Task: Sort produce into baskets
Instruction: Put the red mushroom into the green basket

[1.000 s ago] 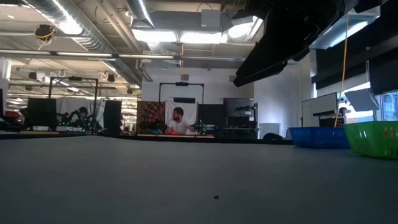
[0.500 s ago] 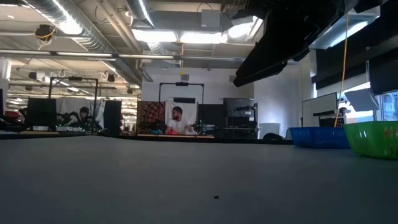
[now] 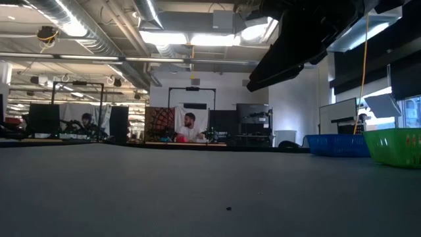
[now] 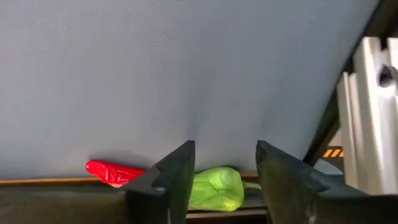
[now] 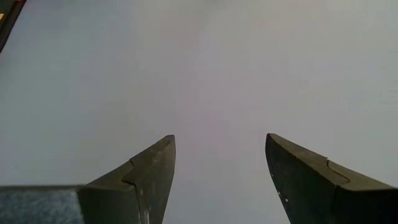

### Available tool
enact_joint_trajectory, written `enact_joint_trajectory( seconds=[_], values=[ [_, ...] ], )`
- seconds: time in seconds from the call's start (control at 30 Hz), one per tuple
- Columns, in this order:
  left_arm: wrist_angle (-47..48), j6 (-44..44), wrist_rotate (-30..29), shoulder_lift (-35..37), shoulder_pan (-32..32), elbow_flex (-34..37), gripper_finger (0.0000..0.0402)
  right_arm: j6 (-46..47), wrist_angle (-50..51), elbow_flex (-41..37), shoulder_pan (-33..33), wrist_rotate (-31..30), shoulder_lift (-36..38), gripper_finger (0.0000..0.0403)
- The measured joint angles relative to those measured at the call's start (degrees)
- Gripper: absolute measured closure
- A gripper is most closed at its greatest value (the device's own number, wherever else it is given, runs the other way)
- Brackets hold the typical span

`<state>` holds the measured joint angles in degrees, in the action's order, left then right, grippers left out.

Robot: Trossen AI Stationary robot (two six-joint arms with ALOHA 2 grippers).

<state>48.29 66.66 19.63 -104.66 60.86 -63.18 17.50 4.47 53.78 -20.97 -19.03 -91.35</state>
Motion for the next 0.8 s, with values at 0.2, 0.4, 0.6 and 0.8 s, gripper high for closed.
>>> enact_joint_trajectory(
  seconds=[0.2, 0.4, 0.6, 0.8],
  values=[
    [0.3, -1.09, 0.05, 1.28, -1.63, 0.0, 0.0253, 0.0, -0.02, 0.02, 0.0, 0.0, 0.0, 0.0155],
    [-0.13, 0.96, 0.48, 2.33, -3.02, -0.01, 0.0234, 0.0, 0.0, 0.02, 0.0, 0.0, 0.0, 0.0155],
    [-5.98, 1.54, 4.72, 2.34, -5.96, -1.02, 0.0196, 0.0, 0.02, 0.04, 0.0, 0.02, 0.02, 0.0155],
    [-16.24, 5.27, 4.31, 2.34, -6.57, -2.1, 0.0179, 0.0, 0.04, 0.05, 0.0, 0.02, 0.02, 0.0155]
  ],
)
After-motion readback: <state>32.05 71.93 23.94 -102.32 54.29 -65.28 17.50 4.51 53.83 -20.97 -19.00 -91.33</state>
